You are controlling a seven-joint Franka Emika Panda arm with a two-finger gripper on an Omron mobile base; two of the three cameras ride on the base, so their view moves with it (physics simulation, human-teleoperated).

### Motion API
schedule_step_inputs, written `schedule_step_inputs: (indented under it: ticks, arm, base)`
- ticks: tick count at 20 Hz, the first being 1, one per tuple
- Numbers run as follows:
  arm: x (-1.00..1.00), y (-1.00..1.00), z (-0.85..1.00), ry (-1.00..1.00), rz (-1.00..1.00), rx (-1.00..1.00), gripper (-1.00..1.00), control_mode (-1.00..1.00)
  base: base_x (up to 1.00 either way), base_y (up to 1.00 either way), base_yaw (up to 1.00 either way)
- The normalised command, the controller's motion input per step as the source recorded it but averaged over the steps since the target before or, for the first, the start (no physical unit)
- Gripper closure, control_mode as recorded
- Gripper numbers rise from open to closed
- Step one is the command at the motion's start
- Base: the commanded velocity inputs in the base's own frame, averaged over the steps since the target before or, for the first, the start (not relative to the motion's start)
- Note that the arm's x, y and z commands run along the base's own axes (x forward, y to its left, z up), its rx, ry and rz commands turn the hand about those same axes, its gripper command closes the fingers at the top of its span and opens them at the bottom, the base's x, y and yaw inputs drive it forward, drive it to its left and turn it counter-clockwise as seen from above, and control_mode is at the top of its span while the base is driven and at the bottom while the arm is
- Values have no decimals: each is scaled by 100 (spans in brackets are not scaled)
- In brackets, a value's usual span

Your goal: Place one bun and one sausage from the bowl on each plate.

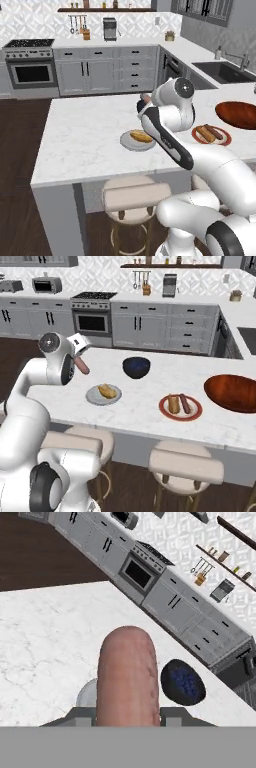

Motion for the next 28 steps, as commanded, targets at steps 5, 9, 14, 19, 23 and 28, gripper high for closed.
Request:
schedule_step_inputs:
  ticks: [5, 9, 14, 19, 23, 28]
  arm:
    - [0, 0, 0, 0, 0, 0, 100, 100]
    - [0, 0, -5, 6, 0, -1, 100, -100]
    - [64, -24, -82, 43, -15, 0, 100, -100]
    - [72, -65, -100, 48, -3, 1, 100, -100]
    - [34, -69, -100, 26, 0, -7, 100, -100]
    - [16, -4, -100, 20, 0, -18, 100, -100]
  base:
    - [76, 77, -12]
    - [7, 11, -4]
    - [0, 0, 0]
    - [0, 0, 0]
    - [0, 0, 0]
    - [0, 0, 0]
